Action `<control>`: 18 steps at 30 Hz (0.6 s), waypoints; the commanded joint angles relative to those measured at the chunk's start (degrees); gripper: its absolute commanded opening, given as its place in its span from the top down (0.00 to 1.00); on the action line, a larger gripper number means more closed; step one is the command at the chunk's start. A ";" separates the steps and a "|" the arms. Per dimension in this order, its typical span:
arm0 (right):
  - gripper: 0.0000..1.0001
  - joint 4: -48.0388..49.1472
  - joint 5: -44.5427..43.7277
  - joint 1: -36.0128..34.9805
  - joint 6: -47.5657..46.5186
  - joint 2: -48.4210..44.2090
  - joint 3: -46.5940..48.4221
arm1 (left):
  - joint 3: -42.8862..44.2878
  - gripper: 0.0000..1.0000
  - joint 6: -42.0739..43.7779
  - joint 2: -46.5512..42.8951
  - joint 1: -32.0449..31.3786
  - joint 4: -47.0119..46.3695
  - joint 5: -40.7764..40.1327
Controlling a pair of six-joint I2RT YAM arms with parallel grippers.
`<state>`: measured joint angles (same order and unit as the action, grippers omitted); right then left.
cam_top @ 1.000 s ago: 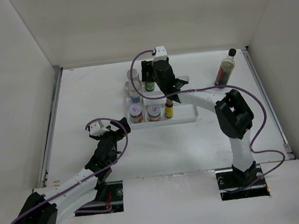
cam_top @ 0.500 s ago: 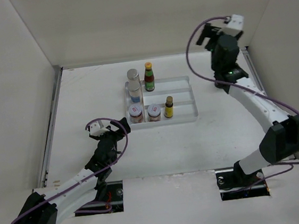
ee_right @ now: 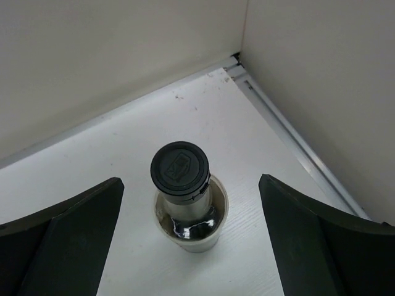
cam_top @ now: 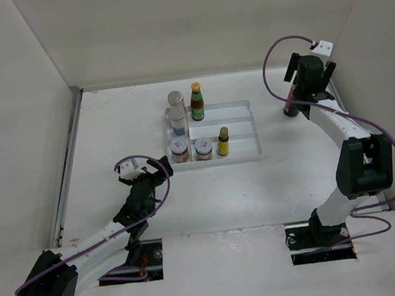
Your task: Organize the condiment bottles
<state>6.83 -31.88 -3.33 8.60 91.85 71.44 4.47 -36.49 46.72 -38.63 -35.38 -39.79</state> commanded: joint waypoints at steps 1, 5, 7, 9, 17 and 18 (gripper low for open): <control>0.06 1.43 2.52 2.14 0.71 1.65 2.73 | -0.07 0.01 -0.69 -0.05 0.27 -2.94 -0.02; 0.26 3.10 6.21 2.94 0.81 5.26 5.37 | 0.10 0.01 -0.69 0.48 0.36 -2.94 0.33; 0.45 3.10 6.48 2.94 0.54 6.58 6.69 | 0.01 0.01 -0.60 0.22 0.36 -2.94 -0.02; 0.61 4.58 5.78 2.68 0.45 6.41 6.52 | -0.08 0.01 -0.60 0.21 0.53 -2.94 -0.02; 0.79 13.83 2.25 -3.46 -4.29 -5.18 1.51 | 0.10 0.01 -0.69 0.83 0.62 -3.21 0.50; 0.79 13.74 2.69 -4.69 -4.38 -6.15 1.51 | 0.10 0.01 -0.69 0.74 0.62 -3.30 0.50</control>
<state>9.37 -28.53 -4.27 5.72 94.24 70.83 4.47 -36.49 47.42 -38.26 -35.44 -39.77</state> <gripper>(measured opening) 0.438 0.993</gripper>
